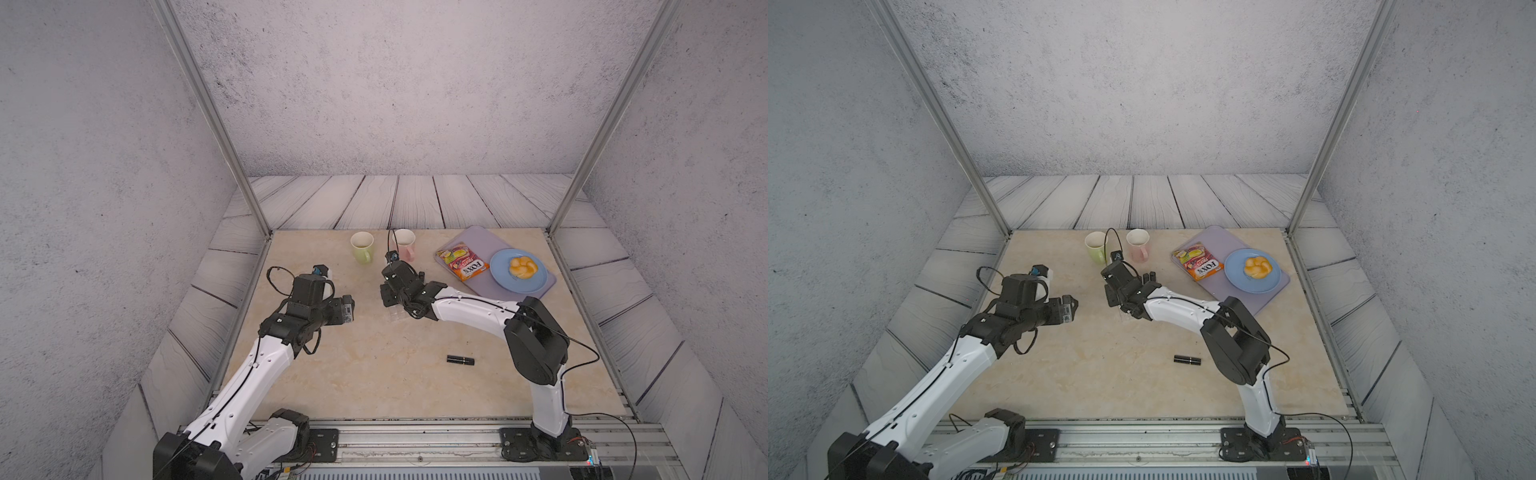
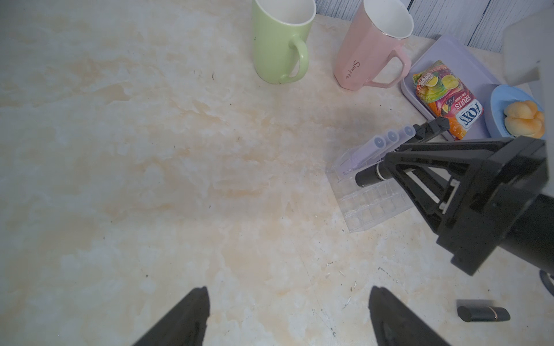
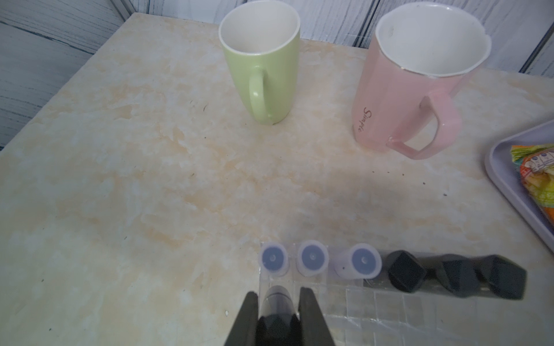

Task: Arrange the lipsticks in the organizer
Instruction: Place the lipstick in the storage box.

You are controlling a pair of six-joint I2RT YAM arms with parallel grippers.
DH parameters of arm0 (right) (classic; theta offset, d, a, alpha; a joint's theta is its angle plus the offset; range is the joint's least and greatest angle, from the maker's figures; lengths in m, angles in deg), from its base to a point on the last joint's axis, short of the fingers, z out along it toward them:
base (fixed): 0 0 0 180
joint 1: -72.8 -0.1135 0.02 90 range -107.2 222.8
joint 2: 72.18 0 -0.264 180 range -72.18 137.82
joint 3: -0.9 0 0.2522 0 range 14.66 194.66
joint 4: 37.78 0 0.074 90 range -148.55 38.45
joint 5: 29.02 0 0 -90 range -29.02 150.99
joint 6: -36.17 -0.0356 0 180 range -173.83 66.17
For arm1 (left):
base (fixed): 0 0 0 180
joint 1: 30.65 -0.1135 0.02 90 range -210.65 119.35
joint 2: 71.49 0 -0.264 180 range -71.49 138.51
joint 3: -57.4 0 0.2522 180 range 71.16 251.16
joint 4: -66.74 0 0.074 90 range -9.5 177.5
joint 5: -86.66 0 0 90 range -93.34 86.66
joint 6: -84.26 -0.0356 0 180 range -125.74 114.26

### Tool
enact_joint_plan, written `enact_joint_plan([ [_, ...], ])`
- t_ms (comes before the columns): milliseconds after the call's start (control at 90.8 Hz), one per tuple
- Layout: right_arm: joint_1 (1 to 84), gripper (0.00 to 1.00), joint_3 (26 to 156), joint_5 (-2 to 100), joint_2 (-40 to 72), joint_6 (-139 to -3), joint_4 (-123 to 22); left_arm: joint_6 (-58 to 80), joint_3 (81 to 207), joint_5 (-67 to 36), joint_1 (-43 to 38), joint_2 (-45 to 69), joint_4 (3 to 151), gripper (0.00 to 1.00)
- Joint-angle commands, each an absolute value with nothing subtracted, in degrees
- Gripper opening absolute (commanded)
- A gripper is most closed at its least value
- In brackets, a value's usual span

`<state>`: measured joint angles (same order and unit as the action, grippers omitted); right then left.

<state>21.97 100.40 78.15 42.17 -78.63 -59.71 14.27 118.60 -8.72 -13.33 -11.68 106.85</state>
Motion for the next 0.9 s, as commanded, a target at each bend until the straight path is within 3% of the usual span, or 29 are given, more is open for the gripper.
enact_joint_plan([
  [0, 21.5, 0.00, 100.1, 80.7, 43.8, -77.7, -59.4, 14.6, 117.8, -9.0, -14.0, -12.0, 106.1, 0.89],
  [231, 21.0, 0.01, 100.3, 81.9, 44.6, -77.1, -59.6, 14.7, 117.8, -9.2, -14.0, -12.1, 105.8, 0.89],
  [341, 20.7, 0.27, 100.8, 81.7, 43.9, -77.0, -60.2, 14.7, 117.7, -9.2, -14.1, -12.2, 105.8, 0.89],
  [539, 20.6, 0.48, 101.6, 81.3, 39.8, -78.0, -62.9, 14.8, 117.6, -9.1, -14.2, -12.3, 105.8, 0.89],
  [716, 20.7, 0.51, 100.7, 80.8, 33.7, -79.9, -67.6, 14.6, 117.8, -8.8, -14.2, -12.5, 106.1, 0.89],
  [892, 21.6, 0.53, 92.1, 77.4, 23.7, -82.8, -72.3, 16.7, 119.2, -1.1, -14.2, -12.5, 109.0, 0.99],
])
